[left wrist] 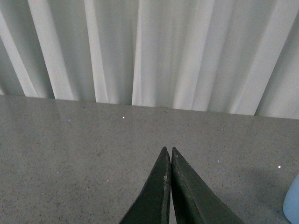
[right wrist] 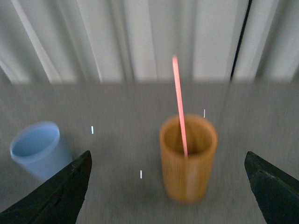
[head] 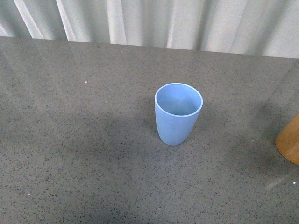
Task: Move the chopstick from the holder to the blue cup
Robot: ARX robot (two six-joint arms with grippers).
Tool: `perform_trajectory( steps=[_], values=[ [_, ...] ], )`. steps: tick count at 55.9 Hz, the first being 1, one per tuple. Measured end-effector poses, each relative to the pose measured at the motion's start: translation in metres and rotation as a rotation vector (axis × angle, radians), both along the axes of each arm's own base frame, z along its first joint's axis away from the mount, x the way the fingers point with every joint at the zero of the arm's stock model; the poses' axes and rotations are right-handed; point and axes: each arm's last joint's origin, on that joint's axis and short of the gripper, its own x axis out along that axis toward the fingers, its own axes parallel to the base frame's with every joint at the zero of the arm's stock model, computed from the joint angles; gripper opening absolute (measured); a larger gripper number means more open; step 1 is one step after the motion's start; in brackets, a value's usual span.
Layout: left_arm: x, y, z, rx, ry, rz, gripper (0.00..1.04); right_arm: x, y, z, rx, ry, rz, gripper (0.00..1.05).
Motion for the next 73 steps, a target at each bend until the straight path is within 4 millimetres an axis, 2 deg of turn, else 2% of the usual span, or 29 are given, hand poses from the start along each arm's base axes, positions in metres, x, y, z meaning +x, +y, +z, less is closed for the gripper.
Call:
perform_trajectory(
  steps=[5,9,13,17,23,31,41,48,56,64,66,73],
  values=[
    [-0.004,0.000,0.001,0.000,-0.005,0.002,0.04,0.024,-0.026,0.016,0.013,0.034,-0.004,0.95],
    [-0.007,0.000,0.001,0.000,-0.003,0.005,0.04,0.052,-0.052,0.032,-0.022,0.034,0.061,0.95],
    [-0.009,0.000,0.001,0.000,-0.007,0.003,0.04,0.071,-0.066,0.033,-0.036,0.071,0.124,0.95],
    [-0.011,0.000,0.001,0.000,-0.006,0.001,0.04,0.094,-0.080,0.026,-0.018,0.143,0.196,0.95],
    [-0.014,0.000,0.001,0.000,-0.006,0.002,0.04,0.121,-0.089,0.019,-0.003,0.205,0.287,0.95],
    [-0.018,0.000,0.001,0.000,-0.006,0.002,0.04,0.151,-0.095,0.027,-0.073,0.177,0.338,0.95],
    [-0.021,0.000,0.001,0.000,-0.006,0.002,0.04,0.174,-0.093,0.022,-0.079,0.153,0.391,0.95],
    [-0.030,0.000,-0.002,0.001,0.005,0.002,0.04,0.188,-0.080,0.008,-0.074,0.156,0.454,0.95],
    [-0.031,0.000,-0.002,0.001,0.000,0.002,0.04,0.204,-0.058,-0.002,-0.083,0.134,0.524,0.95],
    [-0.031,0.000,-0.002,0.001,0.000,0.002,0.04,0.212,-0.050,-0.010,-0.075,0.139,0.525,0.95],
    [-0.031,0.000,-0.002,0.001,0.000,0.002,0.04,0.213,-0.050,-0.012,-0.073,0.142,0.518,0.91],
    [-0.031,0.000,-0.002,0.001,0.000,0.002,0.04,0.214,-0.050,-0.012,-0.072,0.131,0.510,0.64]
  ],
)
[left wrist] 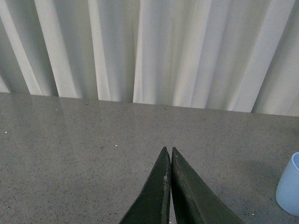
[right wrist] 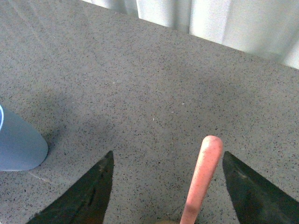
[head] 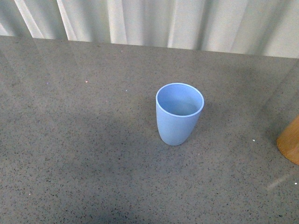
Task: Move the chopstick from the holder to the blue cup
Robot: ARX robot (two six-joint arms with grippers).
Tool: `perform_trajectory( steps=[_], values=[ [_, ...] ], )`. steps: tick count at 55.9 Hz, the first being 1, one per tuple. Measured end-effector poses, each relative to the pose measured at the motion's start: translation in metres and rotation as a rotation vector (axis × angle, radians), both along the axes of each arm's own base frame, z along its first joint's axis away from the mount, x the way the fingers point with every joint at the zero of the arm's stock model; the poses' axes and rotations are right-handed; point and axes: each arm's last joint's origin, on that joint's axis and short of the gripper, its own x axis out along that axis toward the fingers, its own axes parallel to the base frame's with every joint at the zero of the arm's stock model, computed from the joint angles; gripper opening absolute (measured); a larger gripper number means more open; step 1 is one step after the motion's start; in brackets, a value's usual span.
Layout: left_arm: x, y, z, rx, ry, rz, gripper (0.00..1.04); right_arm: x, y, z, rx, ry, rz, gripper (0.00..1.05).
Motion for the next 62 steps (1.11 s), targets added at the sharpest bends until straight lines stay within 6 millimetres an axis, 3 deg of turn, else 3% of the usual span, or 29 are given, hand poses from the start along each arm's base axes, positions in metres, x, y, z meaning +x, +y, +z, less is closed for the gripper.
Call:
perform_trajectory(
  steps=[21,37,44,48,53,57,62],
  values=[
    [0.000,0.000,0.000,0.000,0.000,0.000,0.04,-0.002,-0.007,0.000,0.032,0.022,-0.029,0.04],
    [0.000,0.000,0.000,0.000,0.000,0.000,0.04,-0.004,-0.018,0.020,0.071,-0.003,-0.040,0.03],
    [0.000,0.000,0.000,0.000,0.000,0.000,0.04,-0.004,-0.027,0.056,0.078,-0.099,-0.062,0.03],
    [0.000,0.000,0.000,0.000,0.000,0.000,0.04,-0.003,-0.033,0.100,0.086,-0.213,-0.080,0.03],
    [0.000,0.000,0.000,0.000,0.000,0.000,0.04,-0.002,-0.034,0.138,0.091,-0.317,-0.090,0.03],
    [0.000,0.000,0.000,0.000,0.000,0.000,0.04,-0.002,-0.027,0.165,0.113,-0.388,-0.090,0.03],
    [0.000,0.000,0.000,0.000,0.000,0.000,0.04,-0.001,-0.007,0.177,0.154,-0.411,-0.061,0.03]
  ],
)
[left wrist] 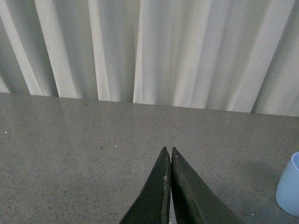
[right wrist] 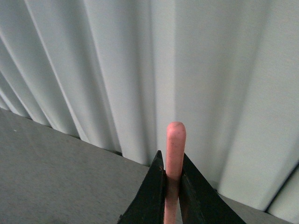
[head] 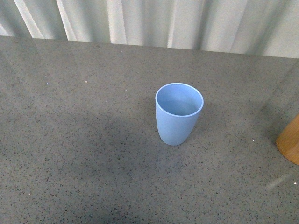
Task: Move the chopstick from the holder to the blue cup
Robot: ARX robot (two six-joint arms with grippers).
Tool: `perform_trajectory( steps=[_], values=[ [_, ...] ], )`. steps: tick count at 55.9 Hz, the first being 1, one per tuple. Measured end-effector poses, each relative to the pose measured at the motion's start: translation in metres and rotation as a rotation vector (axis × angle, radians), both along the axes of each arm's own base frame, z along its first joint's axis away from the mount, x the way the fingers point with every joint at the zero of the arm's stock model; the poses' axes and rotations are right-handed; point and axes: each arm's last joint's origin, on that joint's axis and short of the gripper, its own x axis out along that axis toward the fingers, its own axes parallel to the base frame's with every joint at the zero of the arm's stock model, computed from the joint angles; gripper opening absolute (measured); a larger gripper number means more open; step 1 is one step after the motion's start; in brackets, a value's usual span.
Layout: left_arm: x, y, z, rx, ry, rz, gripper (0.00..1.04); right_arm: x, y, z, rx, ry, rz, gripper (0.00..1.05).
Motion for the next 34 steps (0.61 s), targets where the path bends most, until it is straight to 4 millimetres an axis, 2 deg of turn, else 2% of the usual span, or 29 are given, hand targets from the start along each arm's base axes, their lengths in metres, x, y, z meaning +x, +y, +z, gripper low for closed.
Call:
perform_trajectory(
  steps=[6,12,24,28,34],
  values=[
    [0.000,0.000,0.000,0.000,0.000,0.000,0.04,0.007,0.041,-0.006,0.065,0.004,0.060,0.03],
    [0.000,0.000,0.000,0.000,0.000,0.000,0.04,0.015,0.089,-0.032,0.124,0.068,0.143,0.03],
    [0.000,0.000,0.000,0.000,0.000,0.000,0.04,0.021,0.171,-0.085,0.155,0.216,0.276,0.03],
    [0.000,0.000,0.000,0.000,0.000,0.000,0.04,0.020,0.186,-0.095,0.144,0.243,0.300,0.03],
    [0.000,0.000,0.000,0.000,0.000,0.000,0.04,0.022,0.190,-0.102,0.123,0.255,0.291,0.03]
  ],
)
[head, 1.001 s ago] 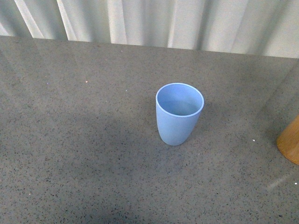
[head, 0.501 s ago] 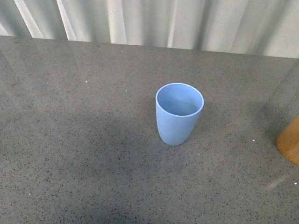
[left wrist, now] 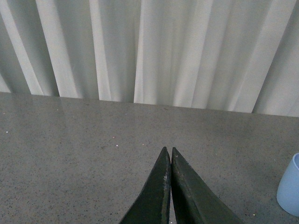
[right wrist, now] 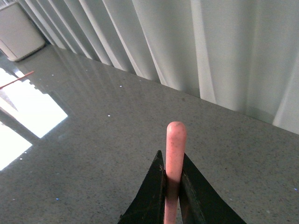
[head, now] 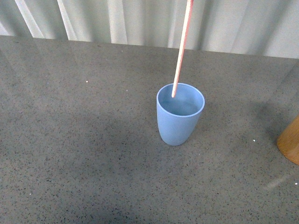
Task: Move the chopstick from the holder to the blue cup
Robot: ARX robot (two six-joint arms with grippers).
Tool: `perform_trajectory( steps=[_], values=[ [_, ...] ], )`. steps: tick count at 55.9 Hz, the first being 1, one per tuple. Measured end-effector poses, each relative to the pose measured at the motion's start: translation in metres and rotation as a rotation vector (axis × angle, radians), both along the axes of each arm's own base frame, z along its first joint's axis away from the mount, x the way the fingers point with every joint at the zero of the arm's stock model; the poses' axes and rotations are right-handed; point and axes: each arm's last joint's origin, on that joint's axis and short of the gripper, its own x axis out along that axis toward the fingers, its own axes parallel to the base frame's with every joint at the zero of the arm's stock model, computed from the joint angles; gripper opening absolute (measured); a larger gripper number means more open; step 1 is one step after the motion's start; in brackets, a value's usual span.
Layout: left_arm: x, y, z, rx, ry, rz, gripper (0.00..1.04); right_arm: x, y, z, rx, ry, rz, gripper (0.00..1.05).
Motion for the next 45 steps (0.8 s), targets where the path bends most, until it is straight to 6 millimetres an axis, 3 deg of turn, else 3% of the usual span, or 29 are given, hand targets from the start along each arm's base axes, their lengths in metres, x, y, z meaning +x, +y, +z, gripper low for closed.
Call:
perform_trajectory(
  steps=[19,36,45],
  values=[
    [0.000,0.000,0.000,0.000,0.000,0.000,0.04,0.011,0.002,-0.033,-0.071,0.067,-0.006,0.06],
    [0.000,0.000,0.000,0.000,0.000,0.000,0.04,0.008,-0.008,-0.028,-0.066,0.041,-0.028,0.55],
    [0.000,0.000,0.000,0.000,0.000,0.000,0.04,-0.012,-0.048,0.008,-0.006,-0.068,-0.168,0.86]
  ],
)
